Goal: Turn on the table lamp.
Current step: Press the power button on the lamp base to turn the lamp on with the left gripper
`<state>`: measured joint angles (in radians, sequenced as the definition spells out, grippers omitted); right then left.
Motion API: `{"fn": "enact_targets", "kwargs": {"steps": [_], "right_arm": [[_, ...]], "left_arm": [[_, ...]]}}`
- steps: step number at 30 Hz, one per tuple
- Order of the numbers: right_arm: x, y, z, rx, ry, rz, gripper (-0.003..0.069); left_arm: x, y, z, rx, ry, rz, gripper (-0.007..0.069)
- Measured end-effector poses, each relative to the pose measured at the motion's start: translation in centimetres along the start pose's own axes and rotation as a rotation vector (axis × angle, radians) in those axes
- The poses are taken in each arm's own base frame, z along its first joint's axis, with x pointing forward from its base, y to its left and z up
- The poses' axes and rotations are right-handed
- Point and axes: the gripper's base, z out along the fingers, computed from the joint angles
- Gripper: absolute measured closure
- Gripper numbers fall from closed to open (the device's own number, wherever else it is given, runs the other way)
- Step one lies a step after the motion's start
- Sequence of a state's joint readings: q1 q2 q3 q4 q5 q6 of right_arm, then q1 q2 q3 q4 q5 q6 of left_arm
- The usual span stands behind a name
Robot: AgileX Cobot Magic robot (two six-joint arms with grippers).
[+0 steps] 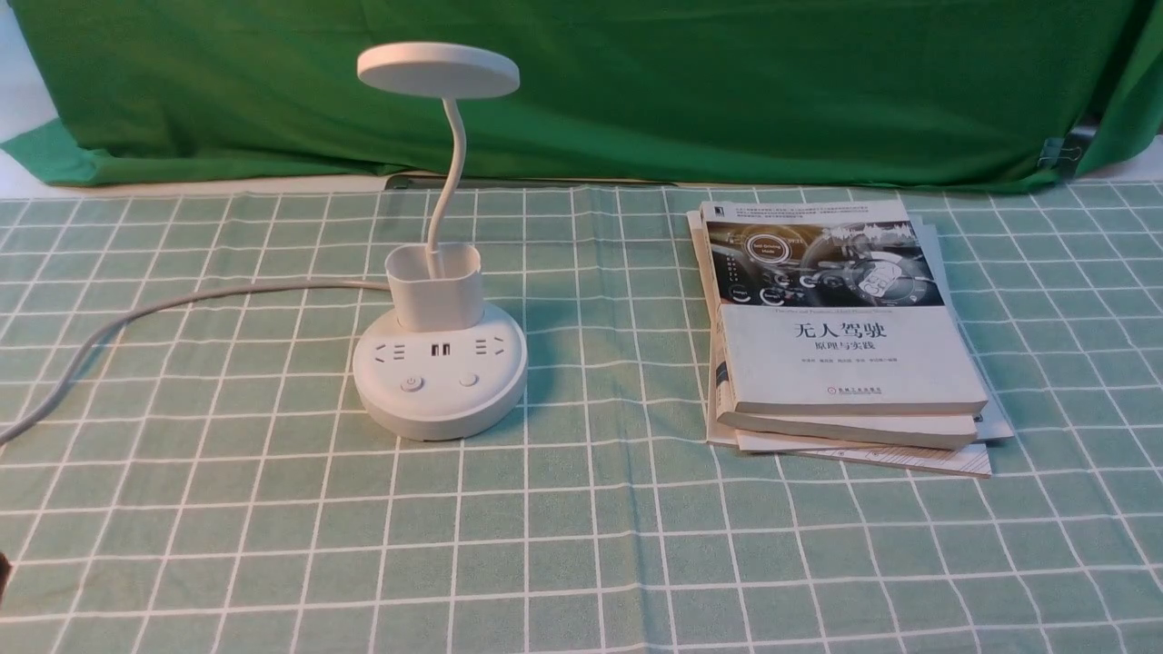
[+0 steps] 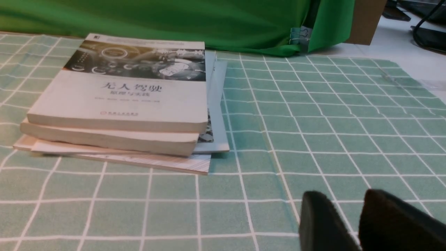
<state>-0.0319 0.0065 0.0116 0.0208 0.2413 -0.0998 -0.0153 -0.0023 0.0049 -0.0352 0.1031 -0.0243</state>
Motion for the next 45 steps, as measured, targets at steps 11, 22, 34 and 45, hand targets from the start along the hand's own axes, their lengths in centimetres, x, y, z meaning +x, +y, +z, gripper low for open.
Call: {"fn": "enact_targets", "kwargs": {"steps": [11,22,34,45], "right_arm": [[0.0,0.0,0.0,0.0,0.0,0.0,0.0419],[0.0,0.0,0.0,0.0,0.0,0.0,0.0419],[0.0,0.0,0.0,0.0,0.0,0.0,0.0421],[0.0,0.0,0.0,0.0,0.0,0.0,0.0421]], "left_arm": [[-6.1,-0.1,-2.3,0.026,-0.733,-0.022,0.0603],[-16.7,-0.9,-7.7,0.154,-1.003,-0.186,0.0603],[-16.2,-1.2,4.1,0.011,0.156,-0.077,0.0603],[-6.8,-5.4,14.7,0.409,0.84,-0.415,0.0603]]}}
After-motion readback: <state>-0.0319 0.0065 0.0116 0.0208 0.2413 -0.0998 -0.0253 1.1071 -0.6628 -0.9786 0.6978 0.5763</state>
